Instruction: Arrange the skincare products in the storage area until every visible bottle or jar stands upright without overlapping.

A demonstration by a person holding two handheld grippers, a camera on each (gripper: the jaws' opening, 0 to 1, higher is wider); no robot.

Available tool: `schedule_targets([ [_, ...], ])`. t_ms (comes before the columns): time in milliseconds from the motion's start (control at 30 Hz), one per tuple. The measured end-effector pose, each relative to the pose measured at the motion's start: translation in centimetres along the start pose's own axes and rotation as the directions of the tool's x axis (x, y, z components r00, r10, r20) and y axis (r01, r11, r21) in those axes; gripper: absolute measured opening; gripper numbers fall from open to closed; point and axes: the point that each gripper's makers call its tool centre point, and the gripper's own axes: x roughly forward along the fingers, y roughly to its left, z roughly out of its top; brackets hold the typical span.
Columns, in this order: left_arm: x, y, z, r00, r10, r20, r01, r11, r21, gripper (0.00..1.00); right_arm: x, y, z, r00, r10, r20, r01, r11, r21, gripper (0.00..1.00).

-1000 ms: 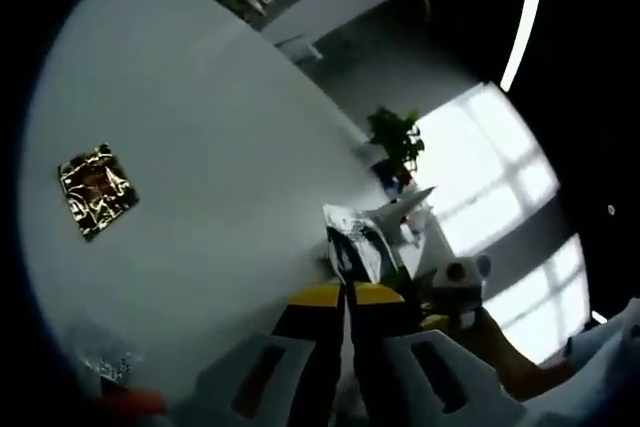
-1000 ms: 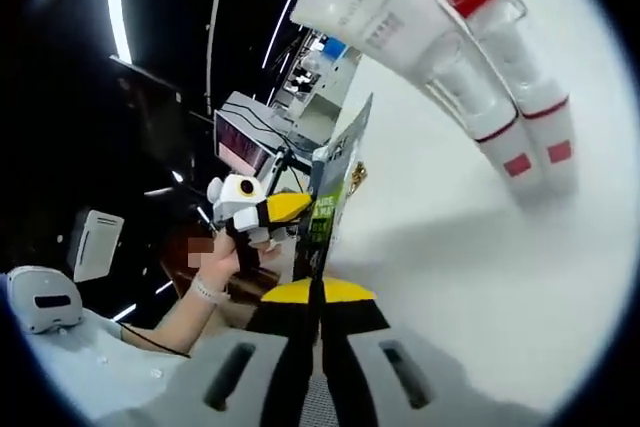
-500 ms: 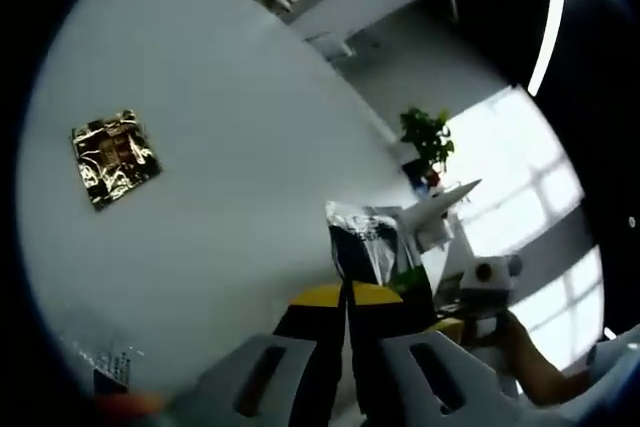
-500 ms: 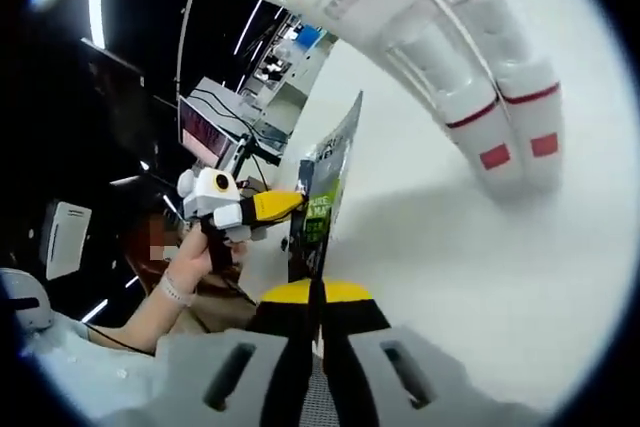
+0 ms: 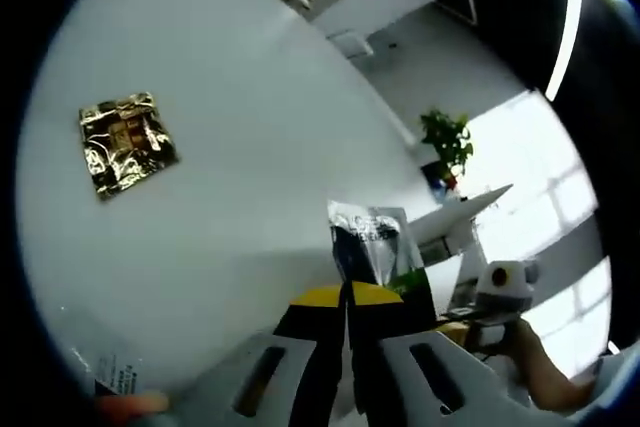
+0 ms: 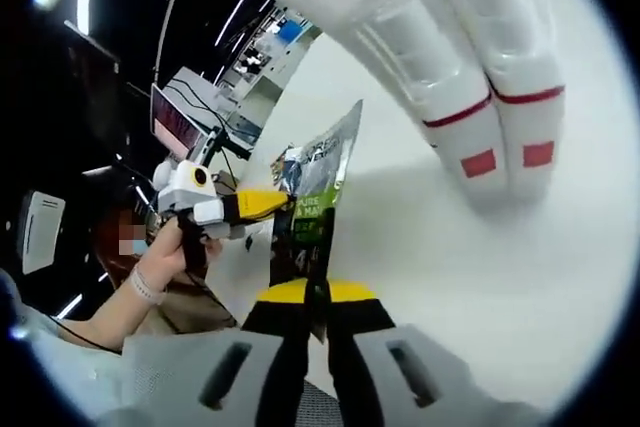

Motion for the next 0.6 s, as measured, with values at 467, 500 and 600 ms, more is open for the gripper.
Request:
schedule_targets([
  [467,1.0,1.0,0.8,0.999,0.030,0.021,-0.030,0.999,-0.012,0.00,-0.4,-1.3,0.1,0.997,-0.080,-0.018,0.079,0.995,-0.066,0.09],
  [500,1.0,1.1,0.8,0.999,0.038,0.021,-0.037,0.999,-0.016,0.00,-0.4,-1.2,0.2,0.997,-0.071,-0.008,0.070,0.996,-0.057,0.08],
  [600,1.1,1.3,0.7,0.999,0.044,0.024,-0.043,0.999,-0.017,0.00,-0.6,-1.2,0.6,0.998,-0.063,0.009,0.064,0.997,-0.043,0.09],
])
